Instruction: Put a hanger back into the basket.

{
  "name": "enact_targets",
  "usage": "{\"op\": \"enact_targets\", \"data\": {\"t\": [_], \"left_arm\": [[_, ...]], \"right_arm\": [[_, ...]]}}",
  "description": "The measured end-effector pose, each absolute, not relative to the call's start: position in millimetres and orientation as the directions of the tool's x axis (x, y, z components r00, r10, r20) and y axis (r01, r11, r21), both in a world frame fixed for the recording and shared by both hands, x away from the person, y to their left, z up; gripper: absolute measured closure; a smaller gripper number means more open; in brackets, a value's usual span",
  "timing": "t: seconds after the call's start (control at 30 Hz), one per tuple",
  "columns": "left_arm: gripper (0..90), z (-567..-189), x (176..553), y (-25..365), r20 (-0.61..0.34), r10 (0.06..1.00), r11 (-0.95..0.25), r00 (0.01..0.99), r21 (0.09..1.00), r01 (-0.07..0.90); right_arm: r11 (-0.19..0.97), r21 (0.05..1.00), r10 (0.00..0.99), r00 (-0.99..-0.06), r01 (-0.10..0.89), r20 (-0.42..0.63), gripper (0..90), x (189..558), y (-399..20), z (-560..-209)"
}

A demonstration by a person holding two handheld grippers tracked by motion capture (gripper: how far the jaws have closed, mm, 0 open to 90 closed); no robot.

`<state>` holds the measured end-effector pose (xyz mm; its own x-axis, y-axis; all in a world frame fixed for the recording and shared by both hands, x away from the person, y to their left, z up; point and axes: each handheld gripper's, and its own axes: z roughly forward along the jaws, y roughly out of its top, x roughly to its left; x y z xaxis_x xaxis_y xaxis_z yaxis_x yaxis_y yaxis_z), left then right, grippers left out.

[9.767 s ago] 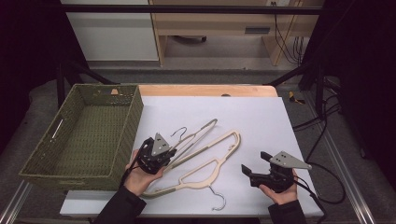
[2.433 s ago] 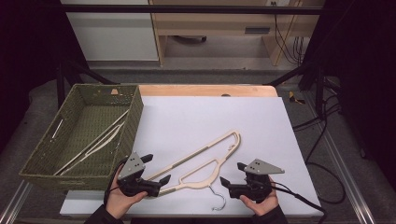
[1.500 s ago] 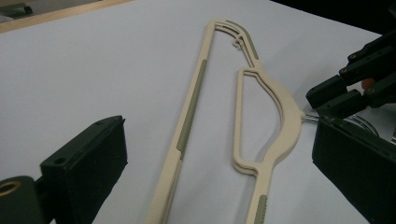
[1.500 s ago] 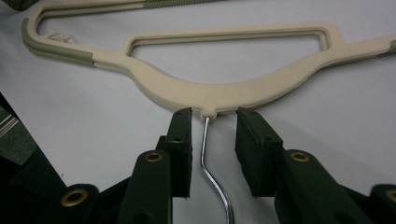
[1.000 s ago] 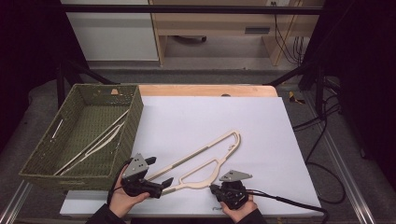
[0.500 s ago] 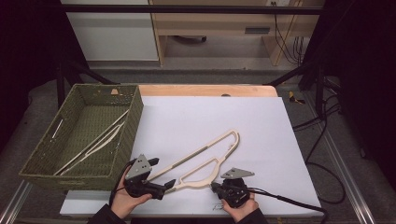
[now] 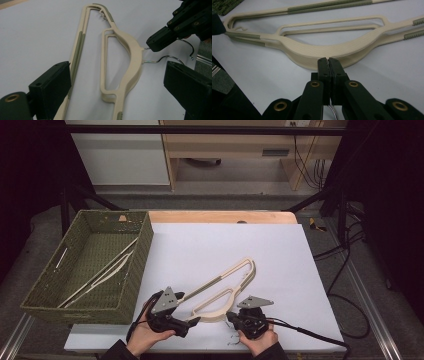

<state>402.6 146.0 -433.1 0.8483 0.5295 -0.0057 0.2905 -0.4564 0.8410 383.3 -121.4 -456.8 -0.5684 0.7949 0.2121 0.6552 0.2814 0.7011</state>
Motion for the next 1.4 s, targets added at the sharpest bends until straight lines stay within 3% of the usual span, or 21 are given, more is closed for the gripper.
{"op": "enact_targets", "data": {"t": [0.23, 0.57, 1.4], "left_arm": [[12.0, -428, 407, 133, -0.003, 0.506, -0.488, 0.863, 0.824, 0.289], [24.8, -438, 414, 97, 0.047, 0.439, -0.62, 0.897, 0.739, 0.264], [68.8, -452, 421, 67, 0.124, 0.38, -0.755, 0.917, 0.614, 0.231]], "right_arm": [[0.286, 0.694, 0.796, -0.567, 0.661, 0.212, 89.4, 385, -122, -453], [0.313, 0.709, 0.784, -0.594, 0.632, 0.183, 89.5, 387, -125, -445], [0.3, 0.716, 0.784, -0.59, 0.63, 0.19, 89.5, 386, -127, -430]]}}
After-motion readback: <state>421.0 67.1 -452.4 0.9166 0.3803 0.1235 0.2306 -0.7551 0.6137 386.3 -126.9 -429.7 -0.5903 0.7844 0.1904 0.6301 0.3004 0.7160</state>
